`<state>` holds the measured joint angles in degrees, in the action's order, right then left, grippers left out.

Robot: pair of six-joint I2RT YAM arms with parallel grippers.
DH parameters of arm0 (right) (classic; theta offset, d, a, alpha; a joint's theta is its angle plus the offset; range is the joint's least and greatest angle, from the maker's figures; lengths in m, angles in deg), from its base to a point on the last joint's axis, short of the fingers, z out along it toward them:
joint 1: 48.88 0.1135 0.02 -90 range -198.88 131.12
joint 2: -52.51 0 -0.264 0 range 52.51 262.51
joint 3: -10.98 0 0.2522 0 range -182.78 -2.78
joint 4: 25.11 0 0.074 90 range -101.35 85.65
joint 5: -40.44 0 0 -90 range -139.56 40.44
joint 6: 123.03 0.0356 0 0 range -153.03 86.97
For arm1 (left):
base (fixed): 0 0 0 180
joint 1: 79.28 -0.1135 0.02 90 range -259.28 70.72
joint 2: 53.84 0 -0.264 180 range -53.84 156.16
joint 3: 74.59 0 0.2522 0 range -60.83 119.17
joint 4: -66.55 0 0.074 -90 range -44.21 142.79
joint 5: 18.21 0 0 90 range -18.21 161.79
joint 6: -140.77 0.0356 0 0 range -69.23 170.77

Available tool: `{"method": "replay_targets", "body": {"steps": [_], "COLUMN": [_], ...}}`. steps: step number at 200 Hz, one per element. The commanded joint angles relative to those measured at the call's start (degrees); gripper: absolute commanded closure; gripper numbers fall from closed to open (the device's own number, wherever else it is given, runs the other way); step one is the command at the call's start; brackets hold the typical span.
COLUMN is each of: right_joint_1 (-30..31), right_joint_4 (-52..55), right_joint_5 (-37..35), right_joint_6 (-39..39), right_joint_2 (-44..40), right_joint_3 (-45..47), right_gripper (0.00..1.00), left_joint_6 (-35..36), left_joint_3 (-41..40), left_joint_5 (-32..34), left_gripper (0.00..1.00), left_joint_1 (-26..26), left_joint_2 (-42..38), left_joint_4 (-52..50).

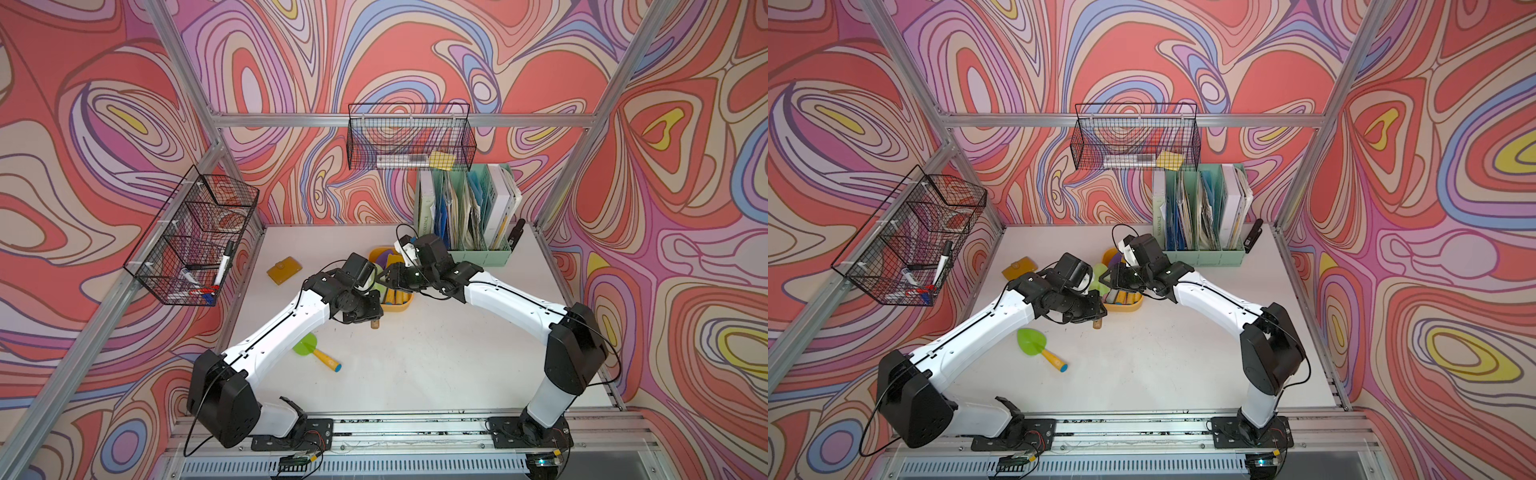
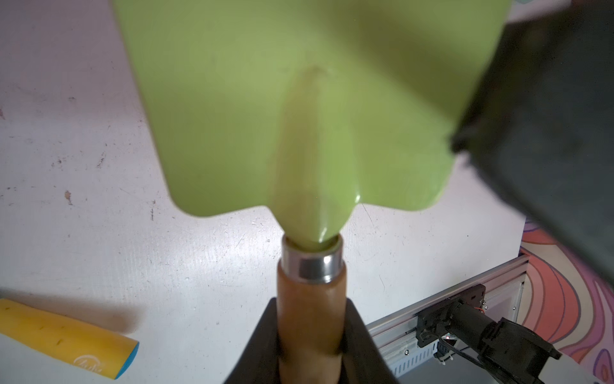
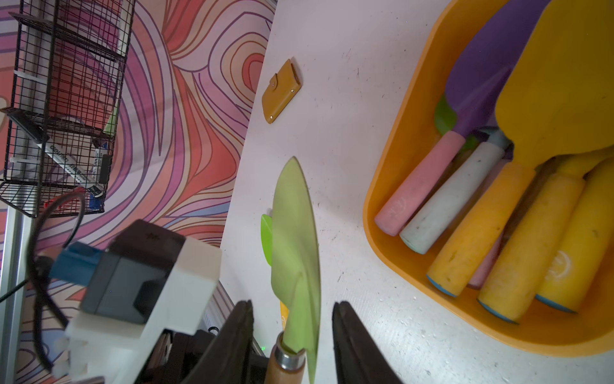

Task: Put the shovel into the storage box
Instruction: Pick up the shovel from the center of the board.

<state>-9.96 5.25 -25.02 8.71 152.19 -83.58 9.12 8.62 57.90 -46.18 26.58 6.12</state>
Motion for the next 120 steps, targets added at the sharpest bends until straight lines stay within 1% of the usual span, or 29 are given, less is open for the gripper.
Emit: {"method": "replay_targets", "body": {"steps": [1, 13, 23, 78, 98, 106, 111, 120], "right_joint_1": [-0.42, -0.43, -0.42, -0.68, -0.77, -0.77, -0.77, -0.87], "right_joint_4": [-0.83, -0.86, -0.80, -1.04, -1.04, -1.04, -1.00, -1.04], "right_joint_5": [0.69, 0.69, 0.66, 0.16, -0.01, -0.10, -0.10, -0.19], "right_joint_6": [0.18, 0.11, 0.19, 0.15, 0.17, 0.19, 0.14, 0.03], "right_joint_2": [1.02, 1.09, 1.13, 0.87, 0.82, 0.80, 0.78, 0.76], "right_joint_3": [-1.47, -1.39, -1.31, -1.03, -0.94, -0.94, -0.94, -0.94], "right_gripper": [0.62, 0.64, 0.68, 1.00, 1.00, 1.00, 1.00, 1.00], "left_joint_6": [-0.67, -0.71, -0.71, -1.04, -0.89, -0.82, -0.76, -0.71], "left_joint_3": [2.17, 2.42, 2.53, 2.71, 2.88, 2.97, 3.02, 3.06], "left_joint_5": [-0.70, -0.69, -0.70, -0.63, -0.70, -0.79, -0.86, -0.80], "left_gripper": [0.84, 0.84, 0.84, 0.84, 0.83, 0.77, 0.71, 0.57], "left_joint_1": [0.69, 0.88, 0.97, 1.48, 1.53, 1.61, 1.63, 1.61], "left_joint_2": [0.09, 0.09, 0.09, 0.34, 0.28, 0.26, 0.22, 0.10], "left_joint_4": [1.76, 1.78, 1.73, 2.22, 2.22, 2.28, 2.29, 2.29]}}
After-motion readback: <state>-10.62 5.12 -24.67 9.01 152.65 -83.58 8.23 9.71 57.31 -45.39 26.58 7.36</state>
